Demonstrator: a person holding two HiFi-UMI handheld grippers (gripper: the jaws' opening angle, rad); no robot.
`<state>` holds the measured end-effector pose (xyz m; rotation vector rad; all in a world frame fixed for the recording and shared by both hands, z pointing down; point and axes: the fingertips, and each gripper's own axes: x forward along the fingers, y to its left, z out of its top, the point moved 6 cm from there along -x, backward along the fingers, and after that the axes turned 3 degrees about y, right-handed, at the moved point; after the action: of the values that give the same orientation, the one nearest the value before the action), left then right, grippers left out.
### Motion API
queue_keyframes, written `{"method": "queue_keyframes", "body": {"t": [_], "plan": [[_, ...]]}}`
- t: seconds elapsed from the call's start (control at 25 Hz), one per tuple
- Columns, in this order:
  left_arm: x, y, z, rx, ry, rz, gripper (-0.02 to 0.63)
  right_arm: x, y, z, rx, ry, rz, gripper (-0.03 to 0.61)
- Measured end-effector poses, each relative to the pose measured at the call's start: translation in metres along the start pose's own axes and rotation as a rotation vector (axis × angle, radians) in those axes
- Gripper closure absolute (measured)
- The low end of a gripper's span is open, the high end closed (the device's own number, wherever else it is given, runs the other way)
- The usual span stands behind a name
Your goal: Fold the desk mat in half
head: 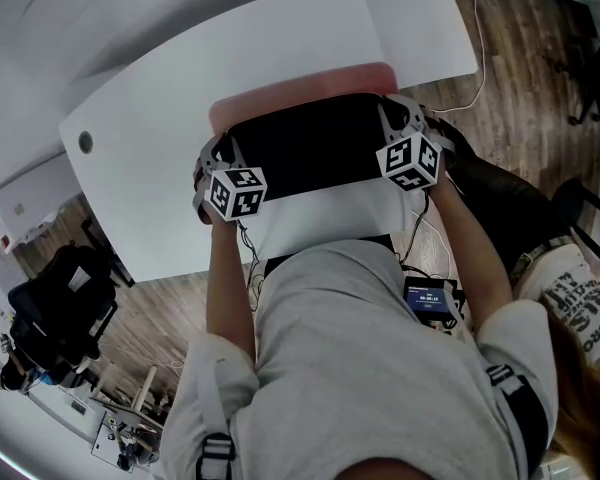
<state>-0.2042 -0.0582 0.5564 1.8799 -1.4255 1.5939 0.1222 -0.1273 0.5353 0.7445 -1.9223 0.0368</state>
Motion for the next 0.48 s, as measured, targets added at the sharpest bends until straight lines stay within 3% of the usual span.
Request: {"method": "queue_keyframes", "body": {"t": [0.48], "plan": [[0.0068, 0.0048, 0.0106, 0.004, -0.008, 0.010, 0.586, 0.0060, -0.0104, 0.0026, 0.002, -0.005, -0.011, 0.526]]}}
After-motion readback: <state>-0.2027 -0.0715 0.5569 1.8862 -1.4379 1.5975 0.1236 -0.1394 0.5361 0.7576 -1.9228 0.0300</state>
